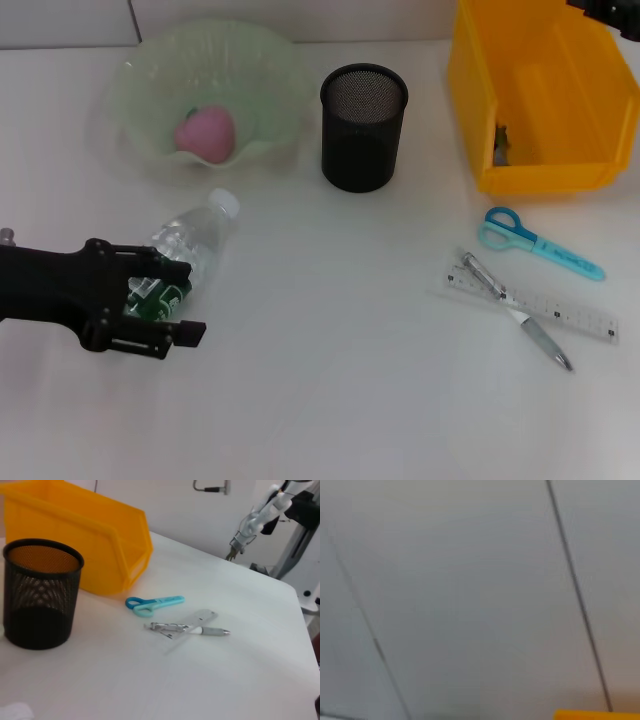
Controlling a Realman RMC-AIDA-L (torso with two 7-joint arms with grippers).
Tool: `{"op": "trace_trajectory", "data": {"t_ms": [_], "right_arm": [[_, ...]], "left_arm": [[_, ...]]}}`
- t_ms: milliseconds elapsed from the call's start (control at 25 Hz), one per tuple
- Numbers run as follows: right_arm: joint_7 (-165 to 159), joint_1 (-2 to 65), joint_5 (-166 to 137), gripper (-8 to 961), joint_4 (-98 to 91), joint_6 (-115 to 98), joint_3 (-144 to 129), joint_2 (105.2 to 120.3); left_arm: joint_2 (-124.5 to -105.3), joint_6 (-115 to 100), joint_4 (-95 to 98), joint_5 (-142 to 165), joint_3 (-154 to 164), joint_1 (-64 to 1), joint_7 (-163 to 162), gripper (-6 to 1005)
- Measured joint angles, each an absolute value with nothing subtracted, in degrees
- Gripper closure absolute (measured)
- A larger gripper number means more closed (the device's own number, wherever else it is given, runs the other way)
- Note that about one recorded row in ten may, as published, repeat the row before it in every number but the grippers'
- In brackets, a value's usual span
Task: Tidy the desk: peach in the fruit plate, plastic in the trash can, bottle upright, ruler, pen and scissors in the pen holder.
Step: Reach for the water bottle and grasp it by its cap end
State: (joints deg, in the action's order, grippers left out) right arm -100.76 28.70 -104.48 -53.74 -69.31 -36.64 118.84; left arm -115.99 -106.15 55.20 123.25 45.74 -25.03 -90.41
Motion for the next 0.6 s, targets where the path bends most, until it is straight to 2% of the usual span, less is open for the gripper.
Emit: {"op": "trace_trajectory", "data": {"t_ms": [280, 440, 520, 600], "right_arm": [[-100.26, 25.26, -103.67, 432, -54.89, -91.52, -34.92, 117.50], [-87.29, 22.14, -104.28, 301, -52.15, -101.34, -35.38, 117.84], [-78.38, 20.78, -105.83, 236, -47.44, -104.27, -36.18, 118.19], [-76.77, 20.69, -106.50, 236, -45.88, -104.72, -36.66, 118.16]], "left_arm": [[-115.54, -105.60, 57.97, 123.69, 43.62, -27.49, -104.28, 186], [-115.79, -104.86, 61.98, 125.29, 44.09, -30.14, -115.59, 187], [-116.86, -104.41, 65.99, 129.32, 45.54, -33.56, -124.56, 187], [-117.27, -104.03, 66.89, 131.14, 46.23, -34.54, -126.73, 188]]}}
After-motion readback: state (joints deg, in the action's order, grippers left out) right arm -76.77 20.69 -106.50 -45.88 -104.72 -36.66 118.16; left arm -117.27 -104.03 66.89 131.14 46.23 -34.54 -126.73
